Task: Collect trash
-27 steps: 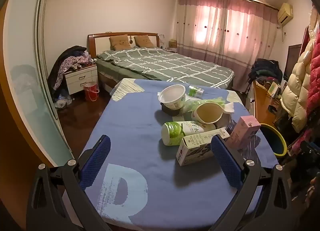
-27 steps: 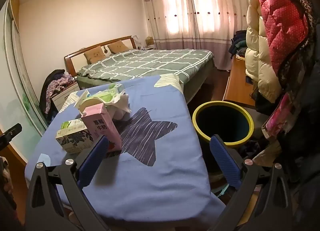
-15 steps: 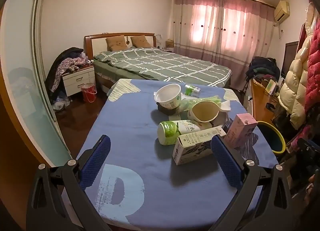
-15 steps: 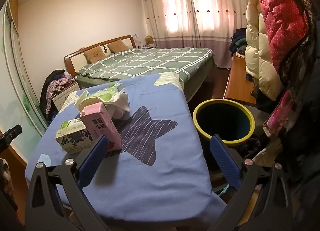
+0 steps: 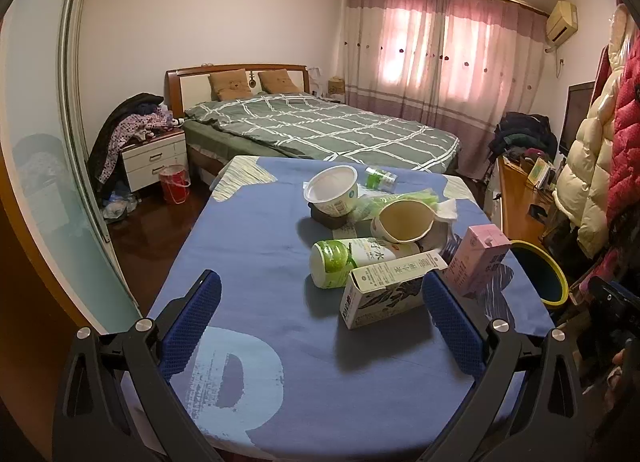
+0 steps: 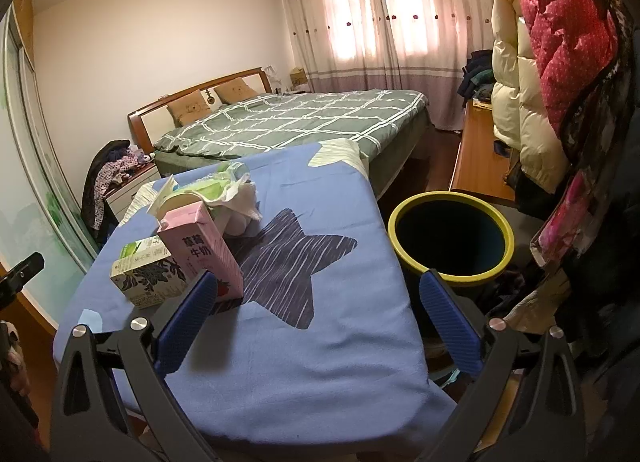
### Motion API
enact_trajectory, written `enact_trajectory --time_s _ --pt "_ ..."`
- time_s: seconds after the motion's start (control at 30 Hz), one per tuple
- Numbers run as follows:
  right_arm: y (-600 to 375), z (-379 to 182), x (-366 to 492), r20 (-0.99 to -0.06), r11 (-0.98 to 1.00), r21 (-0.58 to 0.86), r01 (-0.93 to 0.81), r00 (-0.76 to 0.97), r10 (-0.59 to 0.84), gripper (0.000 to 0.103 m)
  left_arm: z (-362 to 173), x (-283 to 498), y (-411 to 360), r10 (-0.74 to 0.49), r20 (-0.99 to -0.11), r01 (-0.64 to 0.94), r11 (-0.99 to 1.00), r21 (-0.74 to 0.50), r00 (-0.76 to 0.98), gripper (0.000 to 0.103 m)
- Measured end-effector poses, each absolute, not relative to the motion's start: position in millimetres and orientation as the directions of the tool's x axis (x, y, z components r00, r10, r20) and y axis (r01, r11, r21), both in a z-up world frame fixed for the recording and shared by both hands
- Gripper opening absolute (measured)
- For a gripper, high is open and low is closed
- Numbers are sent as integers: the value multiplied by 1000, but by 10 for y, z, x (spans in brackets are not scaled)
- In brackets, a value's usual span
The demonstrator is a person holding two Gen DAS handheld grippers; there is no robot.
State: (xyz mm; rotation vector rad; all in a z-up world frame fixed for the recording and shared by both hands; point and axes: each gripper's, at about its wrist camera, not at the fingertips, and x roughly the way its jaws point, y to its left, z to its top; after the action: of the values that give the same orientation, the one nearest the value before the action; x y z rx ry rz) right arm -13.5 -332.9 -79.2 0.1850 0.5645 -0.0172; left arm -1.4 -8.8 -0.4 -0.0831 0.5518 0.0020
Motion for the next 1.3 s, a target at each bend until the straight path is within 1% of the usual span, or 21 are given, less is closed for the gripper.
enact_trajectory --time_s 1.3 --pt "-3341 -826 -112 -539 982 178 68 841 39 97 -113 62 -201 -39 -554 1 998 -70 832 99"
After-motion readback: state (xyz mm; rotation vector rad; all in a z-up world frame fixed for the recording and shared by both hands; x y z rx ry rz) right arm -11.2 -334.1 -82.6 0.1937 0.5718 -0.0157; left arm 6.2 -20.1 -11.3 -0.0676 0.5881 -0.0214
